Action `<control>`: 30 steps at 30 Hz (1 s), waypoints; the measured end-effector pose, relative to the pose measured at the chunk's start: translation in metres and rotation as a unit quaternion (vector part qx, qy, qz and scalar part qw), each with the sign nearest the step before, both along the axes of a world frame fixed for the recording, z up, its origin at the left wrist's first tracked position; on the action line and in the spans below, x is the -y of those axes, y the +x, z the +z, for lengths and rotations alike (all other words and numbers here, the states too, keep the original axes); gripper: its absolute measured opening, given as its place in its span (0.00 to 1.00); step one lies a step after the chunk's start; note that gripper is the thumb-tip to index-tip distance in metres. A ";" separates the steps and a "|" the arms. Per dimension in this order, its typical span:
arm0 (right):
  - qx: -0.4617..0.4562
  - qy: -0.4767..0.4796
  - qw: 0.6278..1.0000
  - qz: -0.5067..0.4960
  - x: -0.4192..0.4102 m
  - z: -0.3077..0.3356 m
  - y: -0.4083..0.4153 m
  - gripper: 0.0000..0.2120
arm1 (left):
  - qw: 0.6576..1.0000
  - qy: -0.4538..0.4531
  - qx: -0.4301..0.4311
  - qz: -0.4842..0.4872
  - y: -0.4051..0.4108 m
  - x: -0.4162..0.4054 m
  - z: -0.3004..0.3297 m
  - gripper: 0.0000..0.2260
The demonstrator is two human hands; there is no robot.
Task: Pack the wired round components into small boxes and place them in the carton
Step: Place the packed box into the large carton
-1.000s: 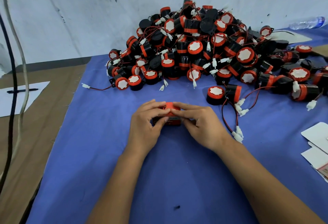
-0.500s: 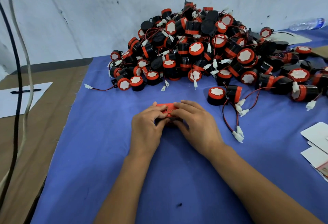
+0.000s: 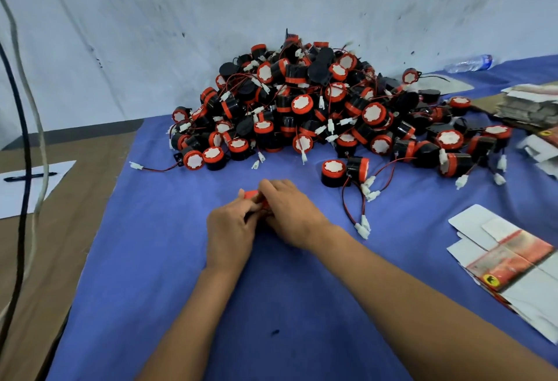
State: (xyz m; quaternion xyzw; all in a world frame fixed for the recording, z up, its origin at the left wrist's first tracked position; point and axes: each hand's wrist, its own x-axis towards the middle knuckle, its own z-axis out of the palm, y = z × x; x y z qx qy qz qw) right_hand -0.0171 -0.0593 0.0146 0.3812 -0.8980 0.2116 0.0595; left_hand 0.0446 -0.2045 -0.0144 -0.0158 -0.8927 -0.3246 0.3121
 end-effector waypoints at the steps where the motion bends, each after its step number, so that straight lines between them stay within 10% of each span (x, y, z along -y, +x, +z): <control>1: 0.005 0.002 1.000 -0.011 -0.002 -0.002 0.003 0.13 | 1.000 0.004 0.001 -0.008 0.004 -0.002 -0.002 0.11; 8: -0.026 -0.053 0.989 -0.138 -0.102 0.064 0.037 0.20 | 0.983 0.053 -0.089 -0.151 0.011 -0.088 0.047 0.12; 15: -0.086 -0.103 0.882 -0.452 -0.348 0.190 0.139 0.26 | 0.892 0.023 -0.120 -0.434 0.016 -0.344 0.171 0.14; 24: 0.364 0.155 0.721 -0.569 -0.486 0.150 0.169 0.05 | 0.746 -0.293 0.247 -0.545 0.055 -0.525 0.155 0.13; 30: 0.467 0.183 0.726 -0.470 -0.491 0.125 0.149 0.10 | 0.737 -0.349 0.290 -0.501 0.038 -0.536 0.146 0.07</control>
